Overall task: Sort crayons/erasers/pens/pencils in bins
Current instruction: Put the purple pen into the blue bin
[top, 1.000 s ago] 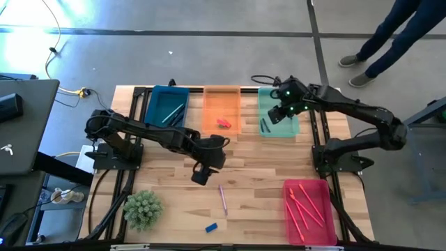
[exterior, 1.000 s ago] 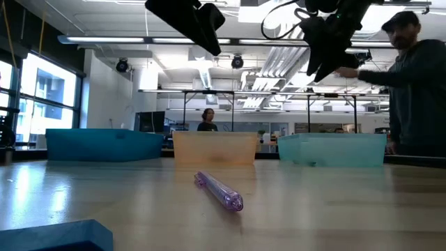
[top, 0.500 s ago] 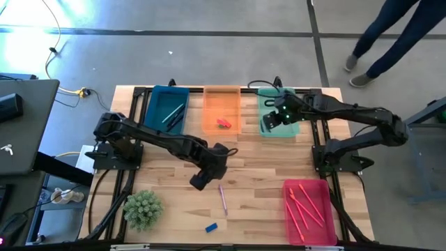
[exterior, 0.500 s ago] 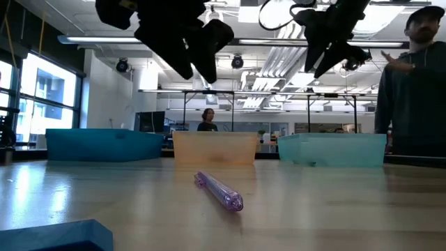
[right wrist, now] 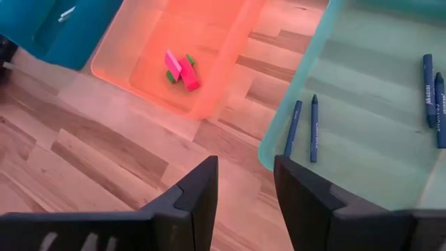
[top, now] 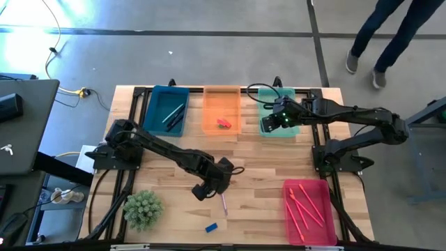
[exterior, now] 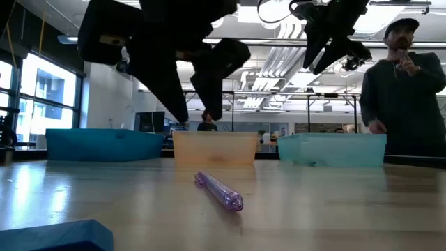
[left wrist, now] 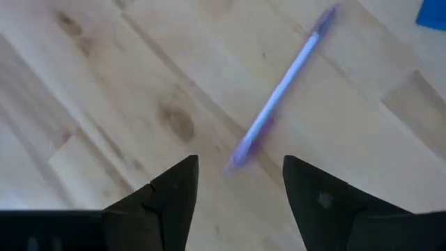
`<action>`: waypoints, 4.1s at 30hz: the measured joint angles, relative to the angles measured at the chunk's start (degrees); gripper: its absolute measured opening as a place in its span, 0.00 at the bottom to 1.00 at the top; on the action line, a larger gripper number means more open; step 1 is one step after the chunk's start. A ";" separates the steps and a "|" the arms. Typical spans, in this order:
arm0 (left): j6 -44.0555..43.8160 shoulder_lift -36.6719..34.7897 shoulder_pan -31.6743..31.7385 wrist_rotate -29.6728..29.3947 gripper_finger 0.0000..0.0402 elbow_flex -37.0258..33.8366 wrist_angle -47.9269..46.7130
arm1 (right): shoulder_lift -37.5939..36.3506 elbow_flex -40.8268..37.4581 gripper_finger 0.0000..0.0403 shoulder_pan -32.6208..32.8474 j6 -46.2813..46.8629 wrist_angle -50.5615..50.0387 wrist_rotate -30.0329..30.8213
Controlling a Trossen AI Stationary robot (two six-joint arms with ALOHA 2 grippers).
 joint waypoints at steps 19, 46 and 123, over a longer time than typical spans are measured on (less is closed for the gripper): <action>4.20 7.83 -0.46 0.32 0.49 1.36 3.63 | 0.00 0.00 0.33 -0.02 0.31 0.00 0.00; 4.86 12.18 0.40 6.72 0.20 1.55 1.68 | 0.02 0.00 0.33 -0.02 0.42 0.00 -0.02; -33.99 -26.60 18.86 12.23 0.09 -13.92 29.43 | -12.17 0.07 0.33 -0.20 -10.29 2.19 0.79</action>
